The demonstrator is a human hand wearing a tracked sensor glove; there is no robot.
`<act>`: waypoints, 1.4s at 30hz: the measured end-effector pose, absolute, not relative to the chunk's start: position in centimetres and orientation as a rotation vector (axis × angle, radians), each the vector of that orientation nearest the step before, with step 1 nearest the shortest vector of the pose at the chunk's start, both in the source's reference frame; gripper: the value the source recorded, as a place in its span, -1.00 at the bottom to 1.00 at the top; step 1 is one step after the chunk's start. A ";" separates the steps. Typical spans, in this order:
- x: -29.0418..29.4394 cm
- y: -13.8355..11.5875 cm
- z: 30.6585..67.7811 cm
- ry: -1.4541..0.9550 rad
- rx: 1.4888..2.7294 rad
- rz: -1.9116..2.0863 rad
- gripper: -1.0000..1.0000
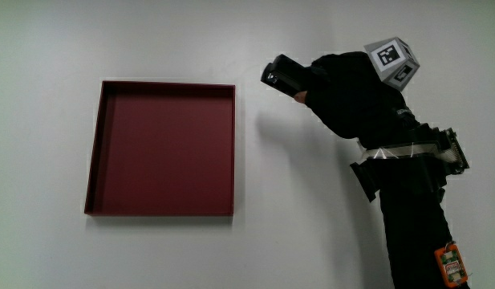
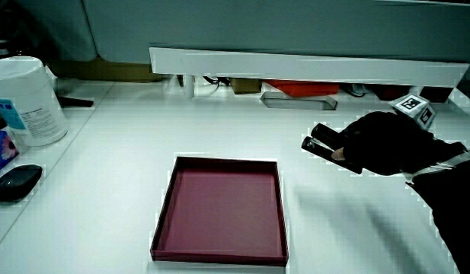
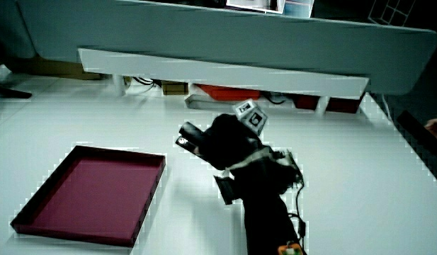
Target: Place stapper on desk
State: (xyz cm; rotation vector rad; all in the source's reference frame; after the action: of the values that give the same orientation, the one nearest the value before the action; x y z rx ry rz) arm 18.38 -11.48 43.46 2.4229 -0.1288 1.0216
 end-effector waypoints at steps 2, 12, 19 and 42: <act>19.0 -11.3 44.3 -0.106 2.414 1.016 0.00; 20.3 -10.4 48.3 0.001 2.401 0.929 0.00; 20.3 -9.9 50.1 0.016 2.377 0.898 0.00; 20.9 -9.1 51.7 0.051 2.356 0.910 -0.44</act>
State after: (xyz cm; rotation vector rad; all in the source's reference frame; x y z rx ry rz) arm 20.87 -9.10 51.71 2.3561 0.0505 0.9102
